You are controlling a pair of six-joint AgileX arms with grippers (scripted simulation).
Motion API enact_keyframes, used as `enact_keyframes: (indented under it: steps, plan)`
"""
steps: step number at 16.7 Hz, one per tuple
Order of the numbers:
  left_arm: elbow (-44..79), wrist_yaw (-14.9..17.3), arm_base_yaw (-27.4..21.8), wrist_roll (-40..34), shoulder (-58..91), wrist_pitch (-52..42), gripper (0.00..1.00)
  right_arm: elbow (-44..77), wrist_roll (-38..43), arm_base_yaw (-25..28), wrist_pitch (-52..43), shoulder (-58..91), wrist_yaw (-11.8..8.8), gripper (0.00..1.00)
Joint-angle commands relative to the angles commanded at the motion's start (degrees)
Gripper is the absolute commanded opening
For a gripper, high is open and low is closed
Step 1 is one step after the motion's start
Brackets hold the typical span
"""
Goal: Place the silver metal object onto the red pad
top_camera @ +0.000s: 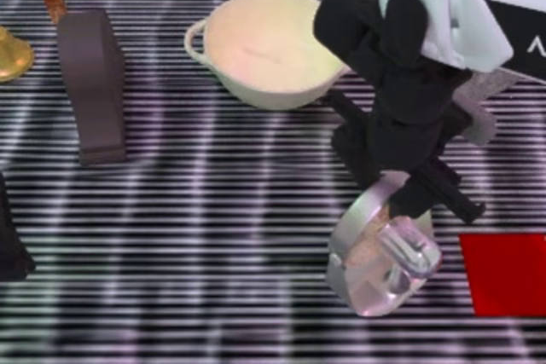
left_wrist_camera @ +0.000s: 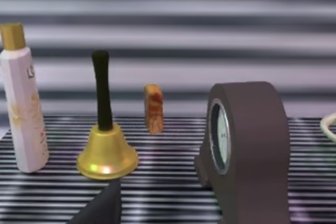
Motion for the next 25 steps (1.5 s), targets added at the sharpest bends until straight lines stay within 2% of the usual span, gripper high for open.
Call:
enact_keyframes:
  steps: [8, 15, 20, 23, 25]
  plan:
    - [0.0, 0.0, 0.0, 0.0, 0.0, 0.0, 1.00, 0.2, 0.1, -0.1, -0.2, -0.2, 0.0, 0.00]
    - [0.0, 0.0, 0.0, 0.0, 0.0, 0.0, 1.00, 10.5, 0.0, 0.3, -10.7, -0.4, 0.0, 0.00]
    - [0.0, 0.0, 0.0, 0.0, 0.0, 0.0, 1.00, 10.8, 0.1, 0.1, -11.0, -0.3, 0.0, 0.00]
    - [0.0, 0.0, 0.0, 0.0, 0.0, 0.0, 1.00, 9.8, -3.1, -0.4, -11.7, -0.7, -0.4, 0.00]
    - [0.0, 0.0, 0.0, 0.0, 0.0, 0.0, 1.00, 8.5, -8.1, -1.2, -12.6, -1.4, -0.9, 0.00]
